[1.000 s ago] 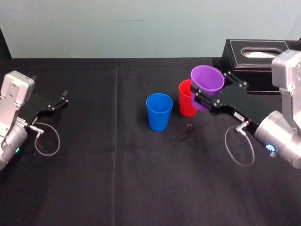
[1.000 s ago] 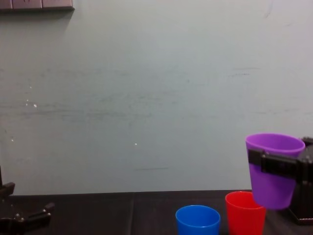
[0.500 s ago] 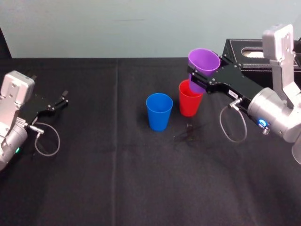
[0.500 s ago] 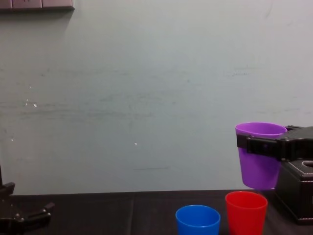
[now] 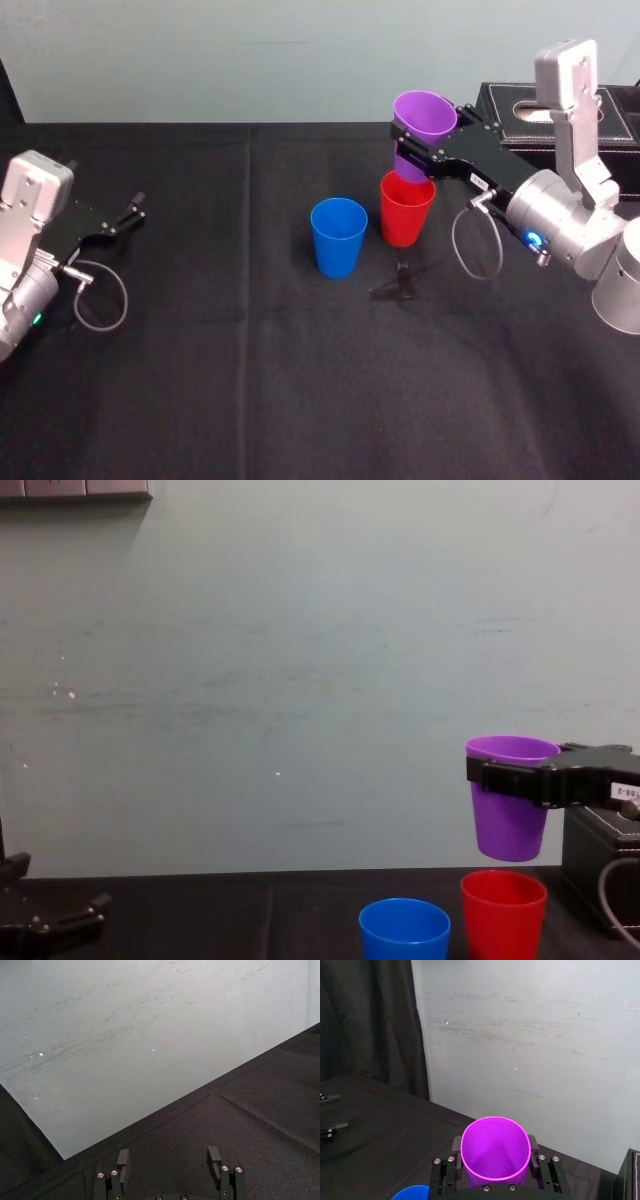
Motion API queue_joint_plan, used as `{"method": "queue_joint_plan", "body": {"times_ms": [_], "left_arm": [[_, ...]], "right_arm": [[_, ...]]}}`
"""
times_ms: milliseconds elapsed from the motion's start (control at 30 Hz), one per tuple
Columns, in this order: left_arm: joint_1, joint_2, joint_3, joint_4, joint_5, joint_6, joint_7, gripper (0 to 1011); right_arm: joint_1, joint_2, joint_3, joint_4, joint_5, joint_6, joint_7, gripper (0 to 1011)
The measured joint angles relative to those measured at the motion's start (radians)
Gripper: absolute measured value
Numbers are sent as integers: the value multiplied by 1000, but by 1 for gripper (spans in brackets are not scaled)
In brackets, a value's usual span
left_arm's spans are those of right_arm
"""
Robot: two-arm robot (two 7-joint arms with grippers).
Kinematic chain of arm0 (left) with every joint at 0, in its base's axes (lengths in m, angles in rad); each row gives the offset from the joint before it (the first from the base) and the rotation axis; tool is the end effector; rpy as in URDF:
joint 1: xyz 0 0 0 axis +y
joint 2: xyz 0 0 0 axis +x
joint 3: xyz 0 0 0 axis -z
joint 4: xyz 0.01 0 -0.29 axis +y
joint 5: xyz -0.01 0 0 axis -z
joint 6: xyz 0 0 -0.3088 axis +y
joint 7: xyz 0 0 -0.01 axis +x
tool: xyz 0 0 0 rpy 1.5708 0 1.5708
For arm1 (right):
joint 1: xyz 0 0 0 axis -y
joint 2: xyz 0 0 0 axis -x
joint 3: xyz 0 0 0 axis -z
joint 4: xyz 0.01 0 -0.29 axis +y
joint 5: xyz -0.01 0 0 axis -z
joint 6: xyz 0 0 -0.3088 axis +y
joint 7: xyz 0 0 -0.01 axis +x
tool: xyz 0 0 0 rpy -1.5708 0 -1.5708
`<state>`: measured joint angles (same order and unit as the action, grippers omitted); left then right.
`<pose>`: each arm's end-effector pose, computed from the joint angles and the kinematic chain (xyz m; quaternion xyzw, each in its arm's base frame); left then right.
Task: Stack the three plastic cups sequentially using one hand.
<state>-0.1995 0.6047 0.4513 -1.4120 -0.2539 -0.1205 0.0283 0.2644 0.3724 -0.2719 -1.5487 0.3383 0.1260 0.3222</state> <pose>0.3581 0.0827 -0.3023 0.1415 -0.1325 0.5800 0.7912 0.3887 -0.0296 -0.2256 -0.0275 -0.0336 -0.4847 0.8736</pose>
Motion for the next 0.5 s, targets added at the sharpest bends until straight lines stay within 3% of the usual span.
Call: {"method": "queue_joint_plan", "body": {"times_ms": [500], "left_arm": [[0,0,0,0,0,0,0,1005]], "right_arm": [[40,-32,-19,104,-6,-38,16,739]]}}
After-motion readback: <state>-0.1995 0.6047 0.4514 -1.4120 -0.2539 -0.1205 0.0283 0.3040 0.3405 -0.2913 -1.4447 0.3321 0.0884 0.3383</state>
